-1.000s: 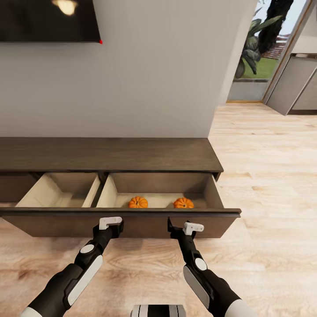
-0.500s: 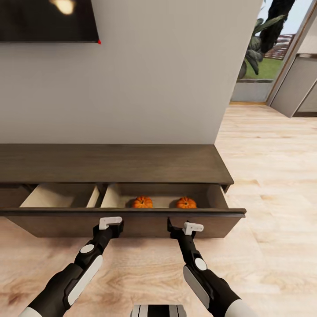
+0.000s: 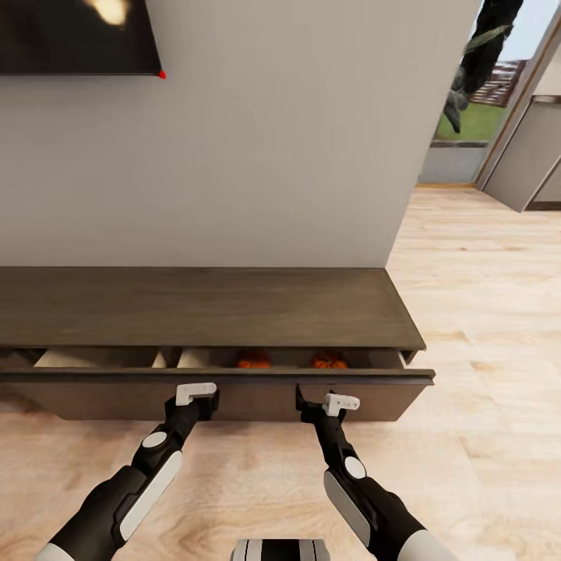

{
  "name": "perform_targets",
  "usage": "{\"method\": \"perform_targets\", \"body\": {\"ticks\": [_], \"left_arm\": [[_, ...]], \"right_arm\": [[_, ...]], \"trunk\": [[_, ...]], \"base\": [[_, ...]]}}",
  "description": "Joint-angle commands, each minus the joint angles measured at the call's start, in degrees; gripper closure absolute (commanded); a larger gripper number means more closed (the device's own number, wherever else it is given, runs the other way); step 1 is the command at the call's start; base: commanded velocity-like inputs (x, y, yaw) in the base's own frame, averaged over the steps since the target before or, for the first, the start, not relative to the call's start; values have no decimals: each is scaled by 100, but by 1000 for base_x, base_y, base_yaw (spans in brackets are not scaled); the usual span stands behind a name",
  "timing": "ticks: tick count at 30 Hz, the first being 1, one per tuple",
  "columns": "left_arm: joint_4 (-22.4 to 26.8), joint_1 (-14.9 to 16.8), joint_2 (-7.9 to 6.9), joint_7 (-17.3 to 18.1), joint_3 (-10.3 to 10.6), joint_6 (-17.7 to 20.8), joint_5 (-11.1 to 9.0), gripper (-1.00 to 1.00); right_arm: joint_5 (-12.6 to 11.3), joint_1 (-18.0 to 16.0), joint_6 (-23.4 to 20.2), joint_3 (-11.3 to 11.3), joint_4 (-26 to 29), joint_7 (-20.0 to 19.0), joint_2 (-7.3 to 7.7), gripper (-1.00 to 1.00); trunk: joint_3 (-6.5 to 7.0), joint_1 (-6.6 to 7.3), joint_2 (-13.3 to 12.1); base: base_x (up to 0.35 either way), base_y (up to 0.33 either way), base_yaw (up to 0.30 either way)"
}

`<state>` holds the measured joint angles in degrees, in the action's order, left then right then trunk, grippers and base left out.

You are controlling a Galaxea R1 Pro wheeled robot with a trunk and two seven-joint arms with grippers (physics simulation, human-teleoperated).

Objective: Place each of the two pumpkins and all three candles from the living room inside a cabinet in the living room (use any cabinet), then make sure every cabinet is closed, and position the cauldron so it is next to a table in the living room.

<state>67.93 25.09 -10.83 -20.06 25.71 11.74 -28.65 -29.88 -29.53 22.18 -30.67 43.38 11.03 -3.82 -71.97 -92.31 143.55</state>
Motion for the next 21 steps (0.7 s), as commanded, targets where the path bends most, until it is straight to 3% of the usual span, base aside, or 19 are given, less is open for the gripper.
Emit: {"method": "perform_targets", "body": {"ticks": [1, 10, 21], "left_arm": [[9, 5, -7, -51, 22, 14, -44, -100], [29, 5, -7, -51, 22, 30, -50, -100], [36, 5, -7, -51, 21, 30, -52, -100]], "right_arm": [[-4, -9, 32, -27, 6, 31, 4, -100], [-3, -9, 23, -35, 12, 31, -5, -100], [-1, -9, 23, -35, 12, 31, 0, -100]], "trunk": [[-4, -1, 2], [-4, -1, 2], [-4, -1, 2]], "base": [[218, 0, 0], [188, 0, 0], [16, 0, 0]]}}
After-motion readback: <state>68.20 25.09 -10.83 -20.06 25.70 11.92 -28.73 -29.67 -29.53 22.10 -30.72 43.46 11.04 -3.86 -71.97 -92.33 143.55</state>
